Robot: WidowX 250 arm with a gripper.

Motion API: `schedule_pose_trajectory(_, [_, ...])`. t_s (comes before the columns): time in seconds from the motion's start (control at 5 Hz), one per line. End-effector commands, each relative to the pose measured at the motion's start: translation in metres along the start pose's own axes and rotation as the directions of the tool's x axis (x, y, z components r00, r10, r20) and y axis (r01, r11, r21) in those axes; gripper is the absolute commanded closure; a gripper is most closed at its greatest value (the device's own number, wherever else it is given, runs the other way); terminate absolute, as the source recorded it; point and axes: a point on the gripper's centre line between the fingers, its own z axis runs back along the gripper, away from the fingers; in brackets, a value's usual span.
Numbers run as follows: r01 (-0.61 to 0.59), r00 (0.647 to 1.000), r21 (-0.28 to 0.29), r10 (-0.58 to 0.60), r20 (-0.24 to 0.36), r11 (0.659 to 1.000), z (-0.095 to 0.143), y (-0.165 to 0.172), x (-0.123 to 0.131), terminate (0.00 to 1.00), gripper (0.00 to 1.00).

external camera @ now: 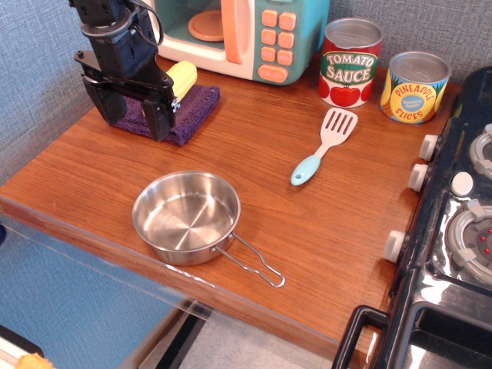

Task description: Move the spatula to the front of the cans

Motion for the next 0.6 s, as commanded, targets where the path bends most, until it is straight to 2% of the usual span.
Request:
schedule_pose_trajectory(0.0, [0.0,1.0,0.011,-0.001,0.023,1.0,0.0097,0.0044,-0.0079,0.0,0.0])
schedule_pose_trajectory(0.2, [0.0,1.0,0.011,-0.001,0.023,1.0,0.0097,0.0044,-0.0079,0.0,0.0])
schedule_pose_trajectory(0.4, [0.0,1.0,0.011,-0.001,0.023,1.0,0.0097,0.0044,-0.0079,1.0,0.0])
